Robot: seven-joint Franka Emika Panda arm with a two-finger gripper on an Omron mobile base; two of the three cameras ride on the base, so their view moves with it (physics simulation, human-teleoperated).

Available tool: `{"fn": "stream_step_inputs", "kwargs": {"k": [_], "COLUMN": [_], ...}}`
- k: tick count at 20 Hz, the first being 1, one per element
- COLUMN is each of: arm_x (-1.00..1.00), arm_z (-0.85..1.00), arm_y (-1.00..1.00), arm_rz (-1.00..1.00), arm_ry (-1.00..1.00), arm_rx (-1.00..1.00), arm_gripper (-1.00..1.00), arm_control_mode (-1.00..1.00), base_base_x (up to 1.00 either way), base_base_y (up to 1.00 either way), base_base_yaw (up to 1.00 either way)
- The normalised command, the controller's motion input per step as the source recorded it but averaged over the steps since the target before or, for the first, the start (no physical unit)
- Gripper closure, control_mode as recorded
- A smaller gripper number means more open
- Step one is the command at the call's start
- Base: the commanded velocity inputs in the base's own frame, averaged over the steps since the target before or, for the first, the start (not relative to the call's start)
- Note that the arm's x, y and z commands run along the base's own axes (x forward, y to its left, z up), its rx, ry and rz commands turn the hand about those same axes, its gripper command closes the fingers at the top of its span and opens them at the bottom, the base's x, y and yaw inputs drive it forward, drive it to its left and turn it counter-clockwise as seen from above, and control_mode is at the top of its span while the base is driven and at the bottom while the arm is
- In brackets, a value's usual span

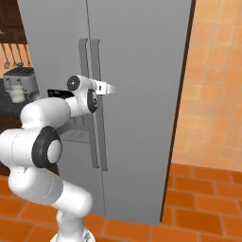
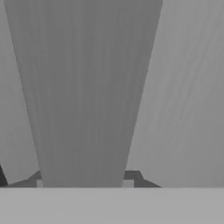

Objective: Grab a lemon wedge from the fridge and one ice cube from the ice bowl, and put them in the glass of lemonade.

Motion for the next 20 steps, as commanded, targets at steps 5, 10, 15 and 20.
{"fn": "stream_step_inputs", "kwargs": {"k": [5, 10, 15, 20], "arm_x": [-0.60, -0.78, -0.81, -0.80], "arm_z": [0.16, 0.08, 0.00, 0.00], "arm_y": [-0.90, -0.91, -0.75, -0.78], "arm_rz": [-0.04, -0.01, -0.05, -0.10], "arm_ry": [0.24, 0.19, 0.15, 0.23], "arm_rx": [0.03, 0.03, 0.00, 0.00], "arm_gripper": [1.00, 1.00, 1.00, 1.00], "arm_control_mode": [-1.00, -1.00, -1.00, -1.00], "base_base_x": [0.00, 0.00, 0.00, 0.00], "base_base_y": [0.00, 0.00, 0.00, 0.00], "base_base_yaw": [0.00, 0.00, 0.00, 0.00]}}
